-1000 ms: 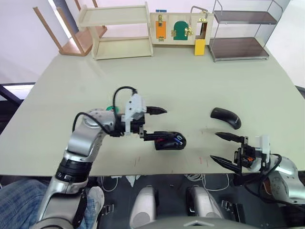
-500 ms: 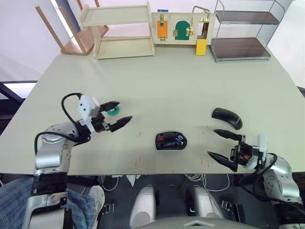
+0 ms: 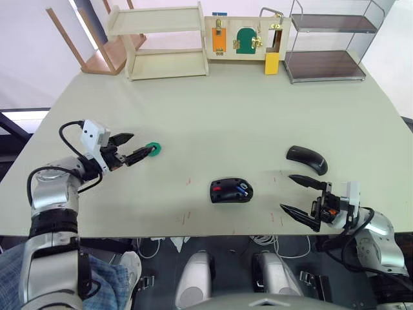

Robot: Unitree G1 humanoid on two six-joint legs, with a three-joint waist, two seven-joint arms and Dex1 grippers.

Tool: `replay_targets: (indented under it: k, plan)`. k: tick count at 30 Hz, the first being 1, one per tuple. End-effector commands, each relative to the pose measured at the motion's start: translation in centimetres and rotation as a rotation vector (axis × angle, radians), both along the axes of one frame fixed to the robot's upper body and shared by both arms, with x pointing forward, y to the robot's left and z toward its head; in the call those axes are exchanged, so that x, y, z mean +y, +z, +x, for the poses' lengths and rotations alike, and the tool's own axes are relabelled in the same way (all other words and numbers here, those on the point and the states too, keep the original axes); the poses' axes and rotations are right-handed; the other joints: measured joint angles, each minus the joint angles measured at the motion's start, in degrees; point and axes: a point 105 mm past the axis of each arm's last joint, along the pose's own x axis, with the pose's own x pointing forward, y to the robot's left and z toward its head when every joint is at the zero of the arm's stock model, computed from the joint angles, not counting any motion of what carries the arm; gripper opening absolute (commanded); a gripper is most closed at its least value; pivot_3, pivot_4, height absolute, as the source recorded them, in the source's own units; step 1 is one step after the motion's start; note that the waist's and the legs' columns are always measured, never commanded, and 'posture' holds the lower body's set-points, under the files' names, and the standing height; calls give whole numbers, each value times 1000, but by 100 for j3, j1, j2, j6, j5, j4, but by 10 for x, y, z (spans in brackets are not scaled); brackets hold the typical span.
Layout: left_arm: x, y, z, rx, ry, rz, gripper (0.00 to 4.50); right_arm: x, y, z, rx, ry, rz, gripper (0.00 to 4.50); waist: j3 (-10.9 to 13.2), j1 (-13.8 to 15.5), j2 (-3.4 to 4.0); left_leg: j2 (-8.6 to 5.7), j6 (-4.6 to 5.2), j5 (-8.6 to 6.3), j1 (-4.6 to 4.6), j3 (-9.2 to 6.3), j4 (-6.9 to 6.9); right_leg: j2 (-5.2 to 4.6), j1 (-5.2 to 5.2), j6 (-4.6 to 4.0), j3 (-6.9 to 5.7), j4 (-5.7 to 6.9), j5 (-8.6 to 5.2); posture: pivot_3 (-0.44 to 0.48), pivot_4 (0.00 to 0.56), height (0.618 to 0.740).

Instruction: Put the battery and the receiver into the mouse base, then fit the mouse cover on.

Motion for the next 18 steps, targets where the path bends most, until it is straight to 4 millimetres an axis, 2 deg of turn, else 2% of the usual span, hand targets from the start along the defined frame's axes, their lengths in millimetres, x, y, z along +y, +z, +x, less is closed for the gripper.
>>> replay_targets:
  k: [1,3,4,6,7,8,18]
  plan:
    - [6,11,4,-59,-19,58,4437,-1,9,2,-49,-9,5,4500,1,0,-3,0,0,0,0,0,0,0,0,0,0,0,0,0,150,740]
    - [8,12,6,-69,-21,56,4437,-2,10,2,-53,-14,4,4500,2,1,-4,0,0,0,0,0,0,0,0,-1,0,0,1,0,150,740]
    - [9,12,7,-67,-22,50,4207,-2,10,2,-54,-15,3,4500,2,-1,-4,0,0,0,-1,0,0,1,0,-1,0,1,1,0,150,740]
    - [8,10,8,-60,-34,68,3715,-3,11,2,-55,-18,1,4500,2,-2,-4,0,0,0,-1,0,0,1,0,-1,0,1,1,0,150,740]
    - [8,8,9,-59,-40,88,3153,-3,10,1,-55,-22,-1,4500,2,-2,-4,0,0,0,-2,1,0,1,0,-1,0,1,1,0,150,740]
    - [8,6,10,-58,-39,106,2780,-2,10,0,-56,-24,-1,4500,2,-2,-4,0,0,0,-2,1,0,1,0,0,0,0,1,0,150,740]
    - [-6,0,11,-99,-91,154,2780,-3,12,-2,-59,-35,-7,4500,2,2,-5,1,0,0,-2,0,0,0,0,-3,0,2,4,0,150,740]
